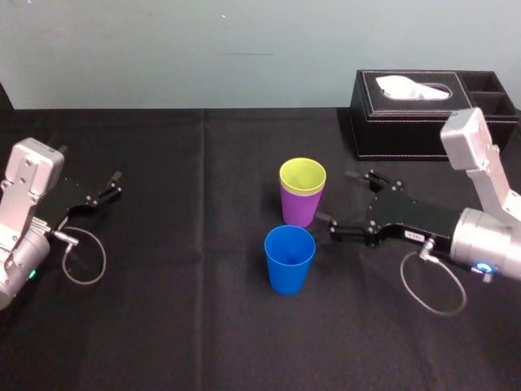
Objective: Stack the three plastic cups sequentially using one hand.
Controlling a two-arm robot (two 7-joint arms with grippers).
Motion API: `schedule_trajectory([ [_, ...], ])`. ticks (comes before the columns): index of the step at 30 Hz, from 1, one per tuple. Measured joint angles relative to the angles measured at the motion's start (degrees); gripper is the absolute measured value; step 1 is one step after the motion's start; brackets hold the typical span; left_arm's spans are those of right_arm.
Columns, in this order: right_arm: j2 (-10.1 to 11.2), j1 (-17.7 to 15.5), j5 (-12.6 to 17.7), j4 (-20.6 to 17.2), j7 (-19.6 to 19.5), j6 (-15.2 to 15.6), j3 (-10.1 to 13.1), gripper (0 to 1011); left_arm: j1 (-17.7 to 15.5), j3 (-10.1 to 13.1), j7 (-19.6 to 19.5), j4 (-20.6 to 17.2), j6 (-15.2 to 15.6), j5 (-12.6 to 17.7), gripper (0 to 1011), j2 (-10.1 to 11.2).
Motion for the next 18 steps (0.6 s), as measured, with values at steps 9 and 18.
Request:
schedule_trajectory([
  [9, 2.8, -1.6, 1.6, -0.7, 2.8, -1.7, -1.2, 1003, 0.0, 0.0, 0.0, 0.0, 0.0, 0.0, 1011, 0.0],
  [18, 3.7, -1.9, 1.6, -0.3, 3.2, -2.0, -3.2, 1003, 0.0, 0.0, 0.0, 0.0, 0.0, 0.0, 1011, 0.0],
])
